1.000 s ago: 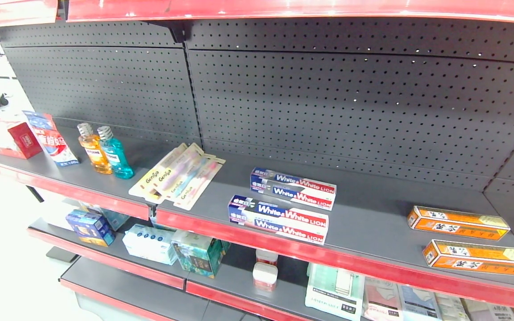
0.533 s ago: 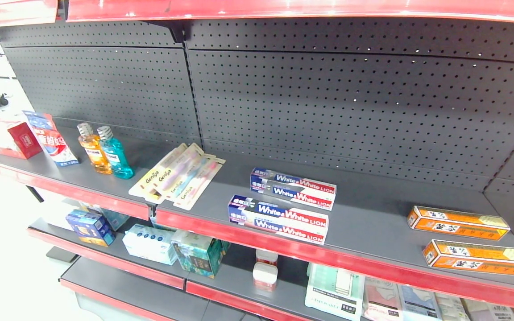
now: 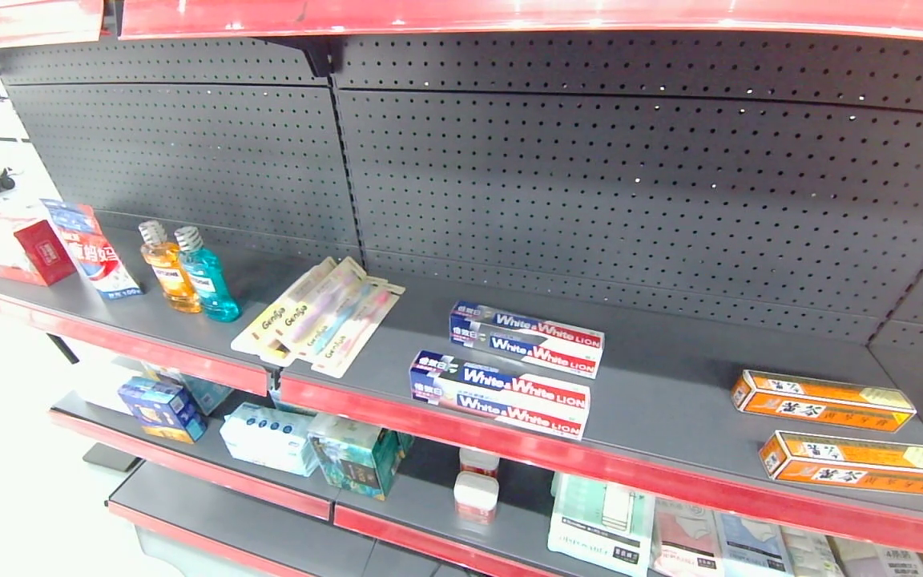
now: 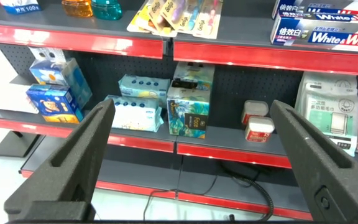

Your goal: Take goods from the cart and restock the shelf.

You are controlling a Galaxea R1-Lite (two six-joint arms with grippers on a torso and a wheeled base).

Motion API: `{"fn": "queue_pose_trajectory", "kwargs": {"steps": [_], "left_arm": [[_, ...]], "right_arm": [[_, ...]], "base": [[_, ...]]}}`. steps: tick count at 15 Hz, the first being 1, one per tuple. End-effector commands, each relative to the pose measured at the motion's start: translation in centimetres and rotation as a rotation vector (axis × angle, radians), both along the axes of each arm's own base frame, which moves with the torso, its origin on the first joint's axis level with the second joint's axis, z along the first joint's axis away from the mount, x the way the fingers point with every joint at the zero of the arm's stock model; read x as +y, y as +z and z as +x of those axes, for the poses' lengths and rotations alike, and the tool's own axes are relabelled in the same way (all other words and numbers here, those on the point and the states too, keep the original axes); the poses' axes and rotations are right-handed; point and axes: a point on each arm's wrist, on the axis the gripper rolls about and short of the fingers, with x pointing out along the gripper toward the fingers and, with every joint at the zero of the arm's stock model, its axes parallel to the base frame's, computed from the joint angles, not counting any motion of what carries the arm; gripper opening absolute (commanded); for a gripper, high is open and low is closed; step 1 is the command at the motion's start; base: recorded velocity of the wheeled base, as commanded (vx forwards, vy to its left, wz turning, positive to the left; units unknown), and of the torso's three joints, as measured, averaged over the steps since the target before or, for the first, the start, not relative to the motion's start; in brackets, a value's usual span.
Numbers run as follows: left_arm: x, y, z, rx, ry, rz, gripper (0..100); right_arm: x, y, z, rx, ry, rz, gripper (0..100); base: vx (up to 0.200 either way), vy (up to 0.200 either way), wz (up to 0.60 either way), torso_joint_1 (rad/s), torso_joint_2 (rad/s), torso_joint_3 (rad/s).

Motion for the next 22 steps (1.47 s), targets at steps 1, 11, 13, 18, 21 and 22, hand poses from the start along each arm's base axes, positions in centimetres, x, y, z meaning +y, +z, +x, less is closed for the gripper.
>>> {"fn": "queue_pose_trajectory", "kwargs": {"steps": [1, 11, 13, 18, 21, 22], "left_arm": [[0.0, 0.01, 0.0, -0.002, 0.0, 0.005, 100], [-0.01, 0.04, 0.0, -0.01, -0.01, 0.045, 100], [0.0, -0.01, 0.0, -0.001, -0.001, 0.009, 100], [0.0, 0.01, 0.01, 0.002, -0.015, -0.014, 100], [0.0, 0.01, 0.01, 0.002, -0.015, -0.014, 100], [0.0, 0.01, 0.01, 0.002, -0.015, -0.014, 100]], "right_arm": [[0.0, 0.04, 0.03, 0.003, -0.001, 0.001, 100], [0.01, 0.0, 0.05, 0.008, 0.01, -0.023, 100], [0.01, 0.04, 0.03, 0.005, 0.01, -0.021, 100], [0.01, 0.04, 0.03, 0.005, 0.01, -0.018, 100], [0.01, 0.04, 0.03, 0.005, 0.01, -0.017, 100], [0.01, 0.04, 0.03, 0.005, 0.01, -0.018, 100]], "base": [[0.0, 0.0, 0.0, 0.0, 0.0, 0.0], [0.0, 0.0, 0.0, 0.0, 0.0, 0.0], [0.0, 0.0, 0.0, 0.0, 0.0, 0.0], [0.0, 0.0, 0.0, 0.0, 0.0, 0.0], [0.0, 0.0, -0.6, 0.004, 0.0, 0.004], [0.0, 0.0, -0.6, -0.002, 0.0, 0.002]]}}
